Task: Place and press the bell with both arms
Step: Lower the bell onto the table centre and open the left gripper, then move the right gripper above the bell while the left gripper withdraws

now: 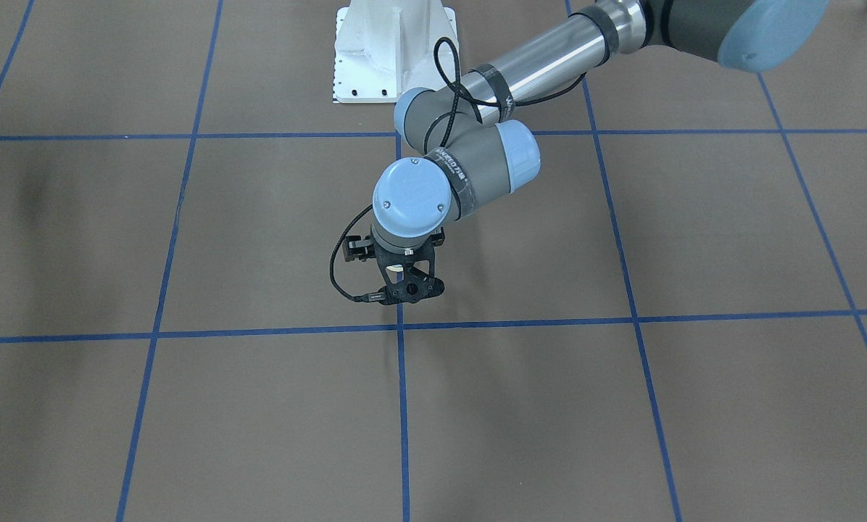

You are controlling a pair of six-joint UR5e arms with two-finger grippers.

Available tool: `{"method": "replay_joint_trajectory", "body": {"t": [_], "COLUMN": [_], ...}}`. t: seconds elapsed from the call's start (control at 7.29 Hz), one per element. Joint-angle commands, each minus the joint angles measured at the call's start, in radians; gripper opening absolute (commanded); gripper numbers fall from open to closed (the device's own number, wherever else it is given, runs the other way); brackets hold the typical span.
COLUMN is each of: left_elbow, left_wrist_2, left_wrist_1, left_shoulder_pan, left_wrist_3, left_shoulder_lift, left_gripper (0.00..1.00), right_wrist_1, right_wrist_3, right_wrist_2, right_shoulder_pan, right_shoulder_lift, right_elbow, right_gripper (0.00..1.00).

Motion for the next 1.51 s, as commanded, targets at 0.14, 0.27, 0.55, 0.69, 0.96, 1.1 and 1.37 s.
{"method": "replay_joint_trajectory", "body": {"t": [0.14,0.27,0.55,0.69,0.96,1.1,1.37], "left_elbow": [-0.321,-0.428,-0.544,-0.560,-0.581,-0.583,-0.595], "left_wrist_2": [0.000,0.000,-0.001,-0.004,-0.003,-0.003,-0.003], "left_wrist_1": [-0.004,-0.007,-0.005,-0.005,-0.005,-0.005,-0.005], "left_shoulder_pan": [-0.055,-0.070,-0.093,-0.113,-0.125,-0.133,-0.134], "left_wrist_3": [0.006,0.009,0.113,0.147,0.160,0.167,0.171], "left_shoulder_lift": [0.238,0.341,0.481,0.516,0.552,0.555,0.576], "left_gripper": [0.97,0.98,0.99,0.99,0.99,0.99,0.99], "right_wrist_1": [0.052,0.086,0.084,0.081,0.083,0.086,0.095], "right_wrist_3": [0.444,0.622,0.957,1.087,1.275,1.289,1.328], "right_wrist_2": [-0.032,-0.096,-0.283,-0.397,-0.499,-0.499,-0.500], "right_shoulder_pan": [-0.182,-0.280,-0.516,-0.643,-0.764,-0.788,-0.807], "right_shoulder_lift": [0.161,0.220,0.370,0.436,0.673,0.723,0.761], "right_elbow": [0.029,0.041,0.048,0.028,-0.204,-0.275,-0.352], "right_gripper": [1.00,1.00,0.91,0.54,0.00,0.00,0.00]}}
